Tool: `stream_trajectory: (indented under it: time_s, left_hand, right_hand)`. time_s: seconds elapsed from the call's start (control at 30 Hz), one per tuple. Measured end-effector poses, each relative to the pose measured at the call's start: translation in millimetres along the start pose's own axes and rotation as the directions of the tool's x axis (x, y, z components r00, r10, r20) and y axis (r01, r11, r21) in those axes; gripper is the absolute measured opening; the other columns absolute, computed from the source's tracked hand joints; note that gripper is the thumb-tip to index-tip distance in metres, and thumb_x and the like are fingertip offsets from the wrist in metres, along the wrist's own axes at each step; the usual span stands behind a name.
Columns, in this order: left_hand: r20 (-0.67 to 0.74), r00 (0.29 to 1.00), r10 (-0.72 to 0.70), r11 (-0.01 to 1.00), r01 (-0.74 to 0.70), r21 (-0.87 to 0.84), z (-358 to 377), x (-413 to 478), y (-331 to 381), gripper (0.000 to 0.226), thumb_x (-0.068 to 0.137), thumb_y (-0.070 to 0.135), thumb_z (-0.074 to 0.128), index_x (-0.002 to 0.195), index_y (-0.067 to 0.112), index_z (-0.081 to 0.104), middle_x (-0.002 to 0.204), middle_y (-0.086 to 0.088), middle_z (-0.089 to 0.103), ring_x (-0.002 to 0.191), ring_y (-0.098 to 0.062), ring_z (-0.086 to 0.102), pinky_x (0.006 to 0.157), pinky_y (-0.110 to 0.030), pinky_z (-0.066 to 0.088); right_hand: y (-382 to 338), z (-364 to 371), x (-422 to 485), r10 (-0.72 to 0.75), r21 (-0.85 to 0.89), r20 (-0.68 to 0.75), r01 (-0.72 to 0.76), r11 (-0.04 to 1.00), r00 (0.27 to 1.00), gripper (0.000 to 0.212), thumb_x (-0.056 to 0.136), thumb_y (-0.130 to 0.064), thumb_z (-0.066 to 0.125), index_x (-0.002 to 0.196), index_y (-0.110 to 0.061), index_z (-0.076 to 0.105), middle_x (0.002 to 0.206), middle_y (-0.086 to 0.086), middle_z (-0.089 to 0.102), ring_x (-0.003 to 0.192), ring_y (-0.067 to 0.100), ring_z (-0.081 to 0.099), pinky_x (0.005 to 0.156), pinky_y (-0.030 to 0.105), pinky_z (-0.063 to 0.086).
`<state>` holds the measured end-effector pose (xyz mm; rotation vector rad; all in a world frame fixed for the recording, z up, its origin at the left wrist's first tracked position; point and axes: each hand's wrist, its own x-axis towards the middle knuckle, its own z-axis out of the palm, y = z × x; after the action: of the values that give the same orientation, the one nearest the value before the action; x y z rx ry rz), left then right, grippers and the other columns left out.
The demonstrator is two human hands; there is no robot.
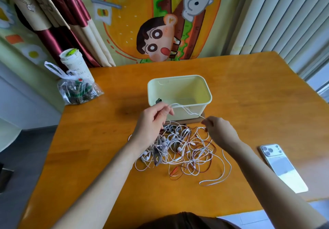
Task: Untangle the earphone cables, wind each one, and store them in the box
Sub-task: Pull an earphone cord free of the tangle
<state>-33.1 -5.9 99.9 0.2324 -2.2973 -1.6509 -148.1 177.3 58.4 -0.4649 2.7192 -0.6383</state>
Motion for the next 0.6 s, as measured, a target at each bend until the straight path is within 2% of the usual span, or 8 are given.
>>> stream_trajectory:
  time_s: [0.07,0.13,0.17,0.23,0.3,0.37,0.47,0.6]
  left_hand:
    - [0.073,0.997,-0.033,0.999,0.03,0.045,1,2,1,0.022,0.093,0.036,0.045,0.081,0.027,0.062,0.058,0.0,0.042,0.055,-0.011,0.04,0.055,-0.026,0.038]
    - [0.16,0.983,-0.09,0.987,0.066,0.15,5,0,-6,0.022,0.097,0.028,0.048,0.082,0.028,0.064,0.057,0.005,0.043,0.052,-0.006,0.038,0.054,-0.026,0.034]
    - [0.194,0.975,-0.106,0.979,0.069,0.189,7,-2,-10,0.022,0.098,0.025,0.048,0.082,0.026,0.064,0.056,0.009,0.044,0.05,-0.003,0.036,0.052,-0.023,0.031]
    - [0.227,0.966,-0.125,0.977,0.08,0.199,12,-6,-14,0.022,0.098,0.019,0.048,0.084,0.024,0.064,0.052,0.015,0.049,0.049,0.001,0.04,0.052,-0.017,0.029]
    - [0.249,0.957,-0.149,0.982,0.113,0.151,14,-9,-16,0.027,0.099,0.014,0.047,0.08,0.026,0.06,0.053,0.021,0.053,0.053,0.004,0.044,0.054,-0.012,0.032]
    - [0.269,0.947,-0.177,0.982,0.149,0.119,13,-10,-21,0.028,0.1,0.016,0.045,0.075,0.025,0.054,0.057,0.014,0.049,0.056,0.001,0.041,0.057,-0.014,0.033]
    - [0.268,0.922,-0.279,0.96,0.277,0.046,7,-12,-41,0.01,0.099,0.022,0.047,0.09,0.019,0.049,0.068,0.005,0.05,0.063,-0.005,0.047,0.063,-0.018,0.04]
    - [0.308,0.867,-0.391,0.918,0.343,0.199,7,-25,-72,0.014,0.1,0.026,0.045,0.088,0.023,0.053,0.068,0.007,0.05,0.058,-0.002,0.046,0.059,-0.017,0.037]
  right_hand:
    - [-8,2,-7,-0.19,0.1,-0.018,0.191,0.977,0.982,0.045,0.089,-0.016,0.061,0.131,-0.014,0.046,0.125,0.007,0.057,0.107,0.023,0.056,0.091,0.033,0.045]
    - [-21,1,-18,-0.41,0.241,-0.025,0.404,0.882,0.912,0.069,0.083,-0.014,0.069,0.141,-0.014,0.032,0.137,0.001,0.044,0.122,0.013,0.045,0.103,0.024,0.035]
    - [-29,1,-23,-0.493,0.297,-0.022,0.476,0.828,0.87,0.07,0.083,-0.016,0.069,0.142,-0.015,0.032,0.137,-0.003,0.044,0.123,0.008,0.042,0.103,0.019,0.032]
    - [-41,6,-28,-0.573,0.351,0.003,0.535,0.768,0.82,0.055,0.087,-0.018,0.066,0.136,-0.017,0.042,0.125,-0.006,0.055,0.114,0.003,0.051,0.096,0.015,0.039]
    - [-47,8,-27,-0.561,0.363,0.045,0.51,0.78,0.827,0.032,0.09,-0.016,0.062,0.121,-0.015,0.055,0.102,-0.006,0.065,0.088,0.001,0.061,0.079,0.018,0.048]
    - [-47,7,-25,-0.541,0.355,0.086,0.482,0.801,0.837,0.012,0.091,-0.015,0.06,0.102,-0.013,0.065,0.077,-0.01,0.063,0.063,-0.001,0.058,0.06,0.014,0.045]
    - [-42,3,-22,-0.521,0.284,0.011,0.497,0.82,0.853,0.015,0.09,-0.014,0.06,0.079,-0.013,0.069,0.061,-0.012,0.059,0.06,-0.005,0.054,0.056,0.009,0.036]
    - [-40,-5,-23,-0.431,0.287,-0.133,0.451,0.845,0.893,0.018,0.094,-0.009,0.055,0.085,-0.008,0.07,0.063,-0.009,0.061,0.056,-0.01,0.053,0.053,0.005,0.035]
